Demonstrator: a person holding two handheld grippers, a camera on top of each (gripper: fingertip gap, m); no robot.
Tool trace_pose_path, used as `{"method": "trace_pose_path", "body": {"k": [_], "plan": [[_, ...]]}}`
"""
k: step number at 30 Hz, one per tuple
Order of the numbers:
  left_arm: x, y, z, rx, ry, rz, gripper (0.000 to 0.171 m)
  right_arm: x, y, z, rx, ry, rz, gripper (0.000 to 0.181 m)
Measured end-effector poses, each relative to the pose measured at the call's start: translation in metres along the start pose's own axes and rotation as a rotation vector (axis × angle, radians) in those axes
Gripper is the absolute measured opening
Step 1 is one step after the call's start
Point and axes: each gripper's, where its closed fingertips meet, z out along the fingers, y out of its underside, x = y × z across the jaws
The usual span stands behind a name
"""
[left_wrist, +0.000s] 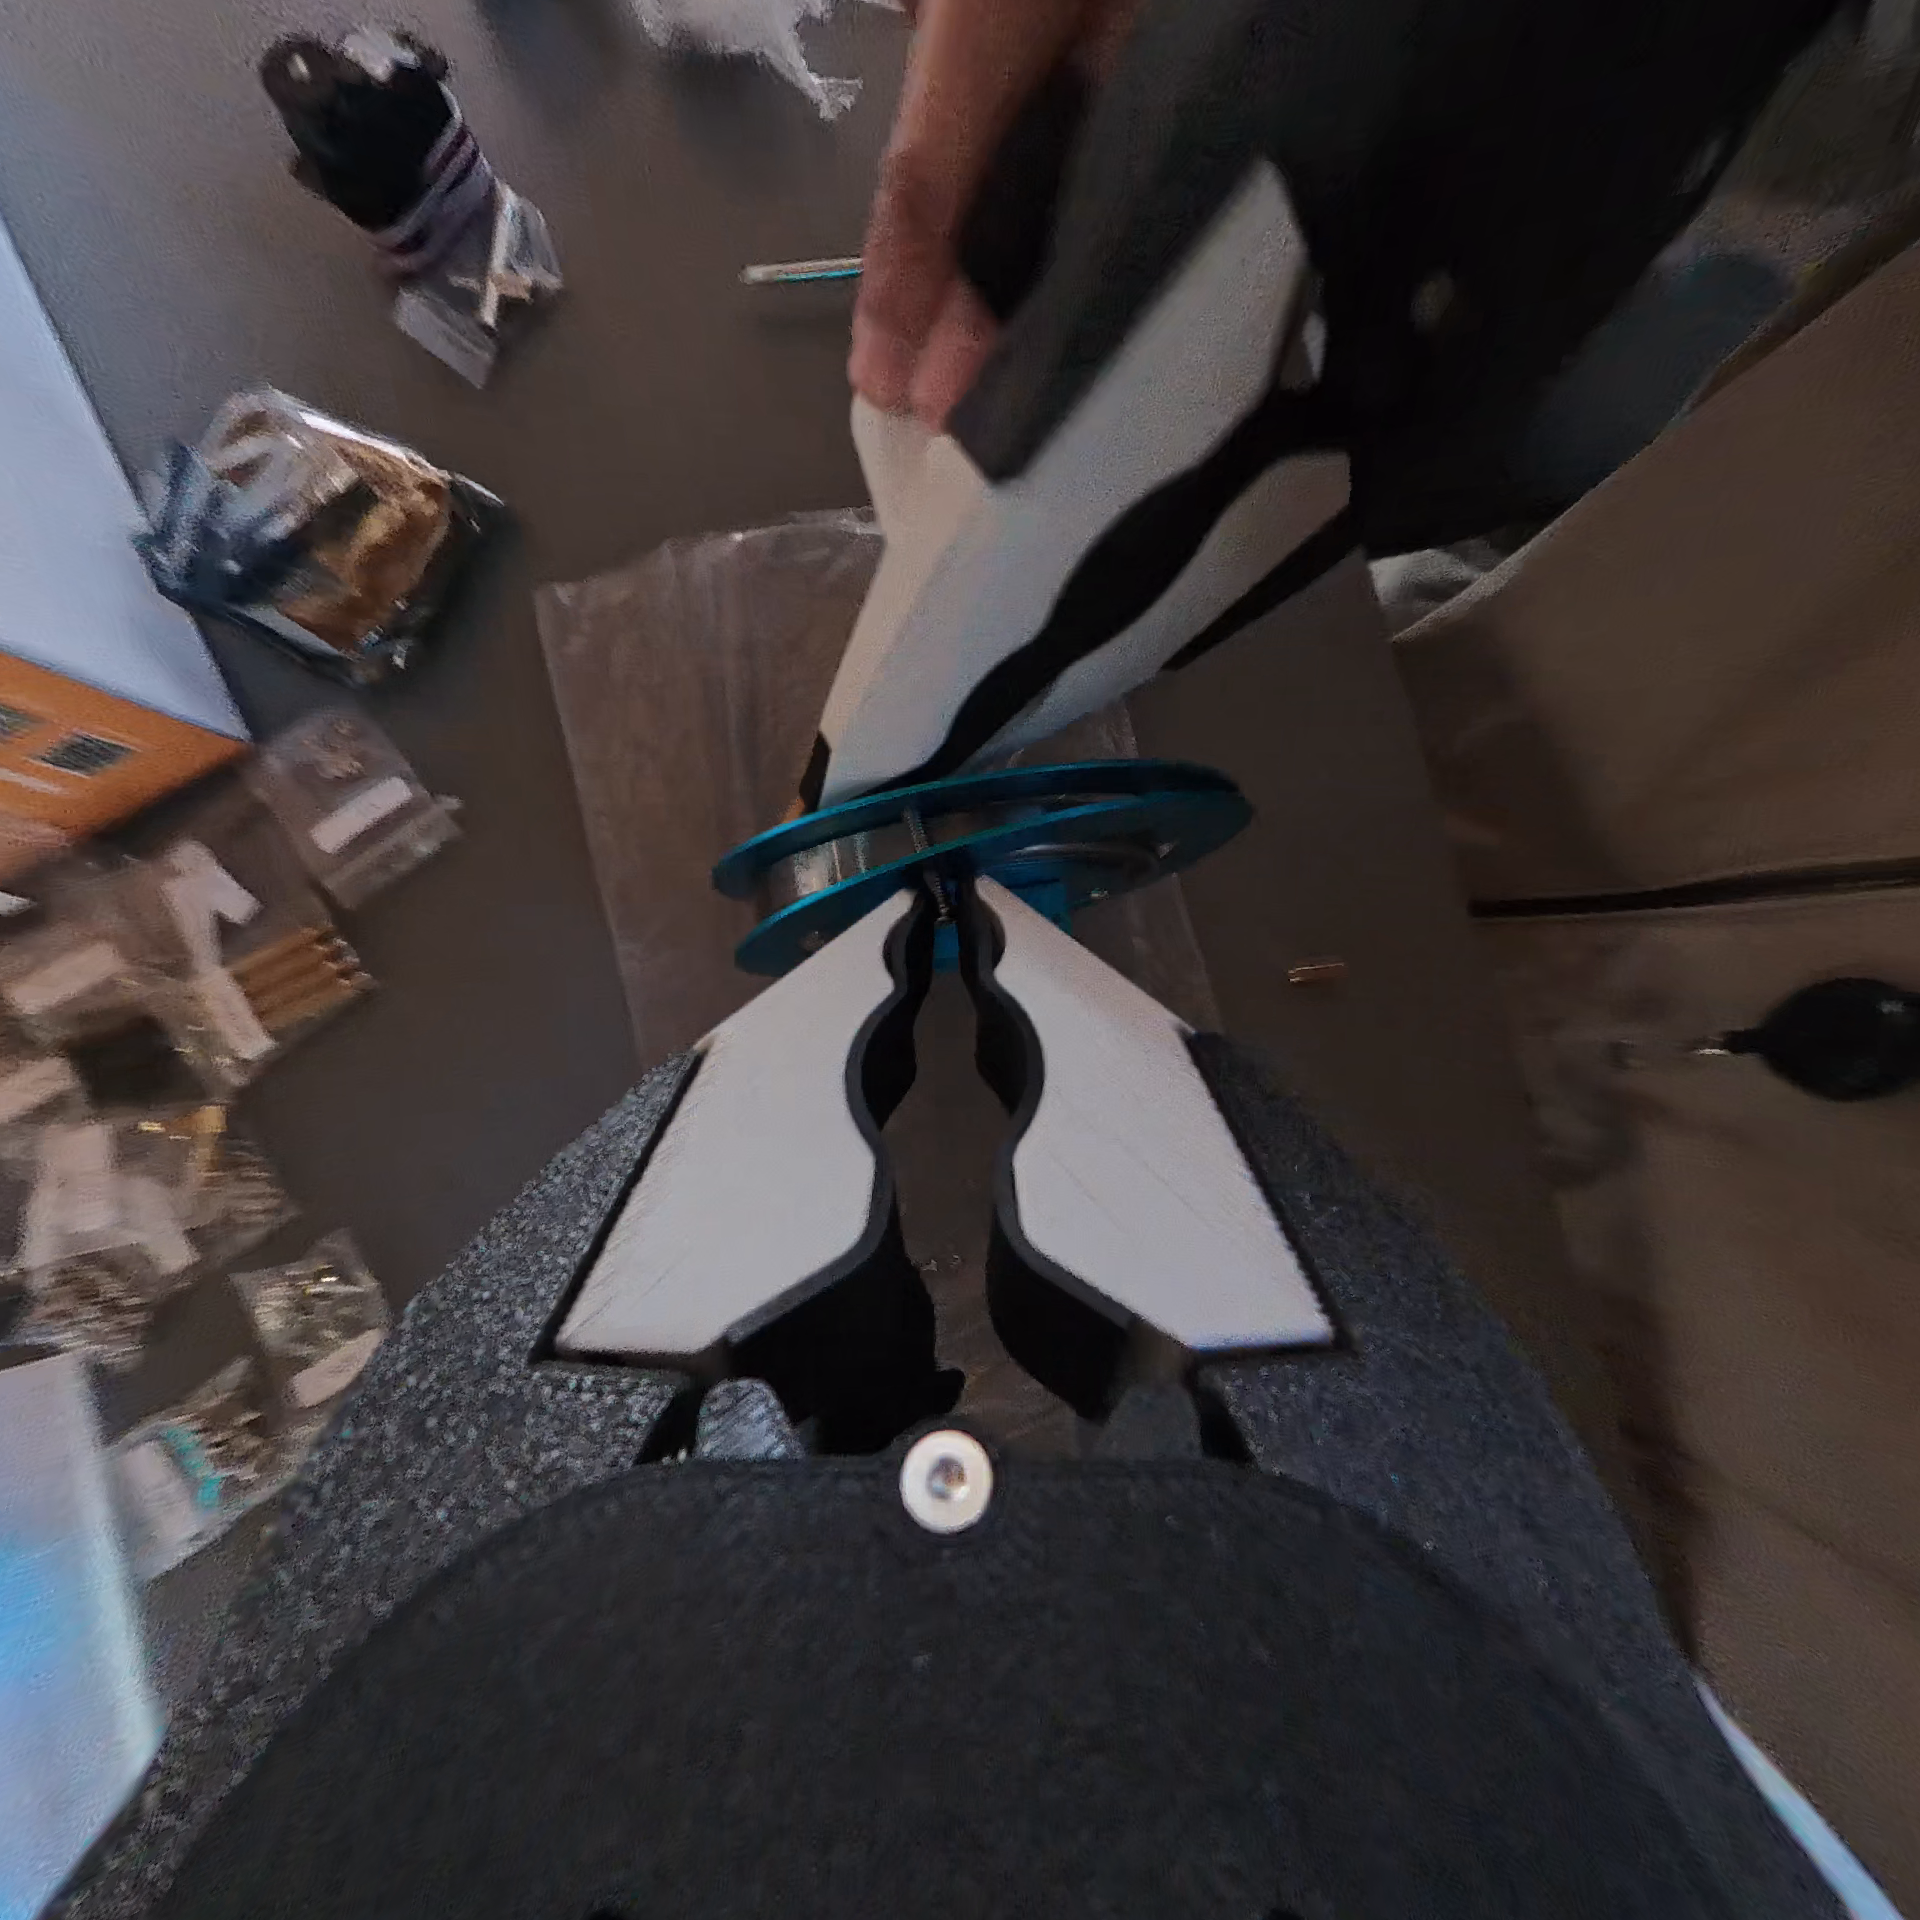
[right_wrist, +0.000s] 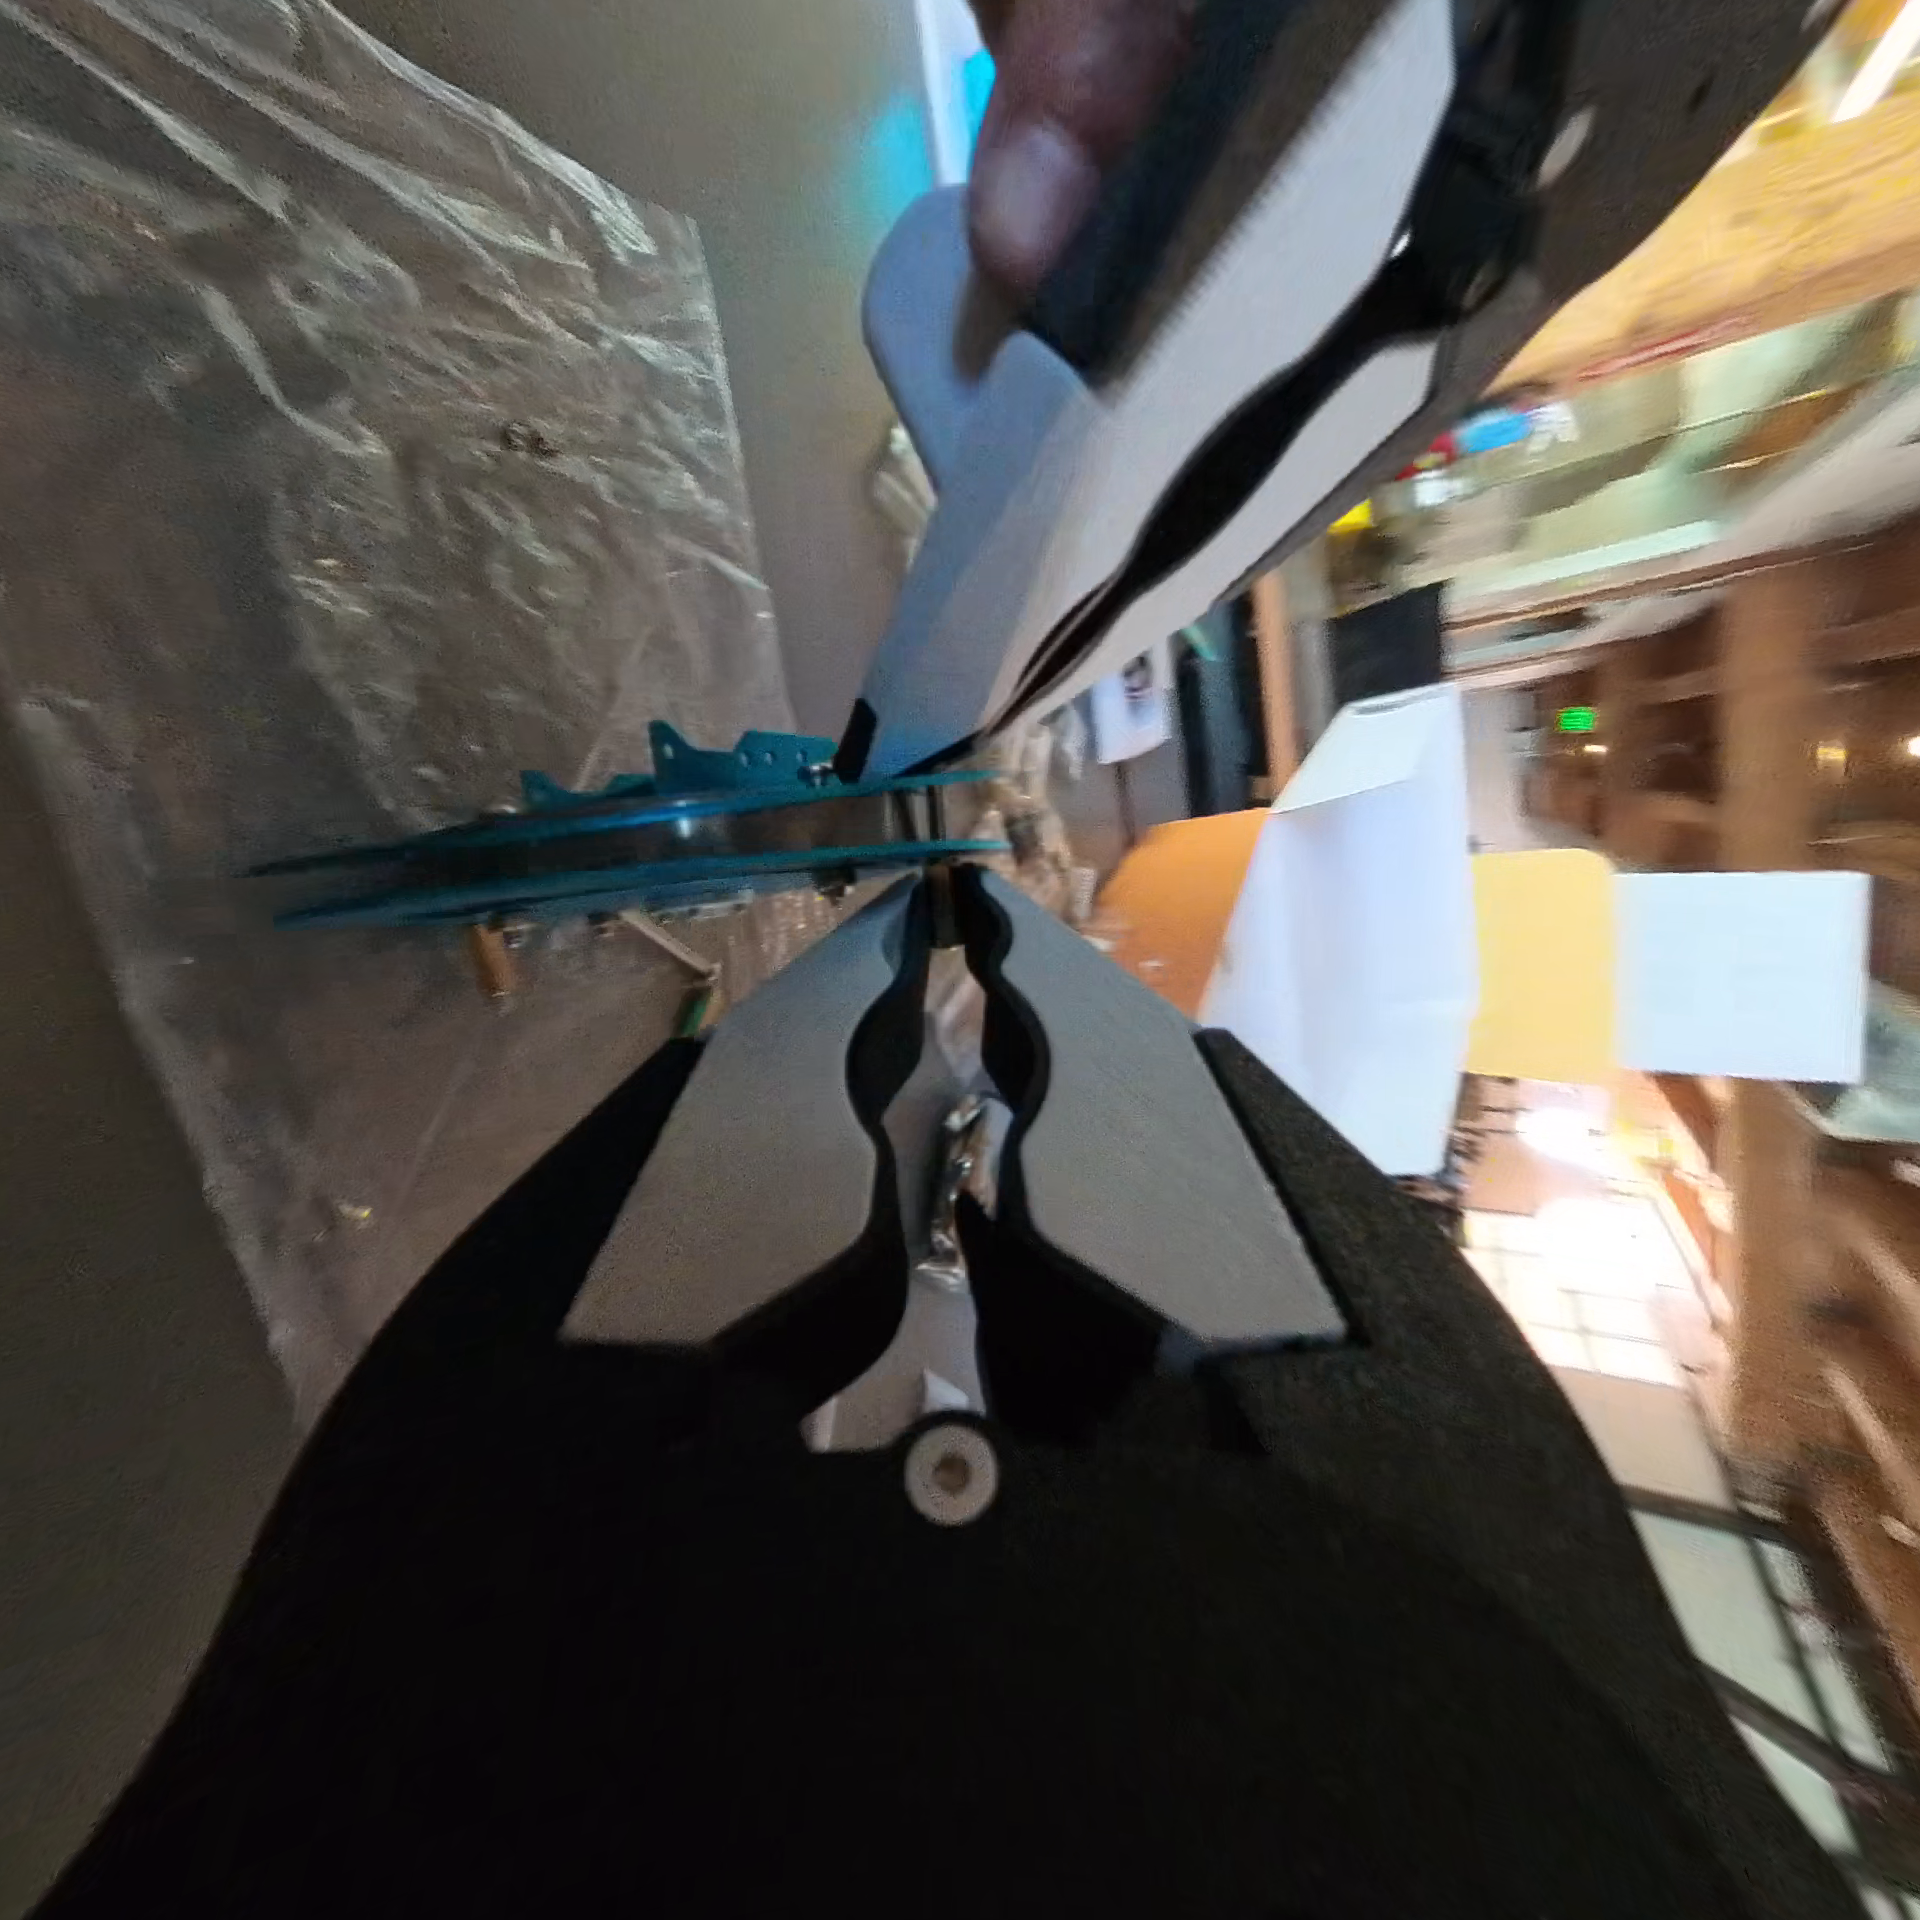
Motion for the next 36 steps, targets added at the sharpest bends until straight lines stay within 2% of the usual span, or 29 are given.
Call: {"method": "trace_pose_path", "body": {"k": [6,14,19,22,24,25,27,28,30,31,32,33,36], "plan": [[0.004,-0.006,0.004,0.006,-0.285,0.220,0.002,-0.011,0.002,-0.011,-0.025,-0.373,0.145,0.005],[-0.001,-0.011,0.006,-0.092,-0.631,0.489,0.002,-0.021,0.005,-0.026,-0.147,-0.923,0.393,0.006],[-0.007,-0.015,0.005,-0.163,-0.847,0.682,0.001,-0.029,0.000,-0.045,-0.171,-1.487,0.673,0.003],[-0.005,-0.016,0.005,-0.153,-0.898,0.728,0.002,-0.027,-0.006,-0.053,-0.122,-1.861,0.959,0.003],[-0.005,-0.017,0.005,-0.154,-0.932,0.763,0.002,-0.024,-0.009,-0.056,-0.103,-2.076,1.150,0.003],[-0.004,-0.018,0.006,-0.149,-0.936,0.762,0.002,-0.023,-0.010,-0.057,-0.087,-2.136,1.190,0.004],[-0.004,-0.018,0.006,-0.127,-0.907,0.722,0.002,-0.022,-0.009,-0.058,-0.081,-2.163,1.196,0.004],[-0.005,-0.018,0.006,-0.111,-0.885,0.692,0.002,-0.022,-0.009,-0.058,-0.068,-2.131,1.170,0.004],[-0.007,-0.015,0.004,-0.065,-0.817,0.591,0.002,-0.022,-0.009,-0.053,-0.049,-2.008,1.122,0.006],[-0.008,-0.013,0.002,-0.037,-0.775,0.523,0.002,-0.018,-0.011,-0.051,-0.018,-1.934,1.106,0.015],[-0.008,-0.010,0.000,-0.006,-0.730,0.450,0.002,-0.013,-0.014,-0.050,0.032,-1.851,1.091,0.025],[-0.008,-0.008,-0.001,0.026,-0.679,0.384,0.002,-0.011,-0.015,-0.046,0.063,-1.737,1.065,0.028],[-0.009,0.004,-0.009,0.106,-0.534,0.226,0.002,-0.006,-0.009,-0.030,0.168,-1.277,0.856,0.026]]}}
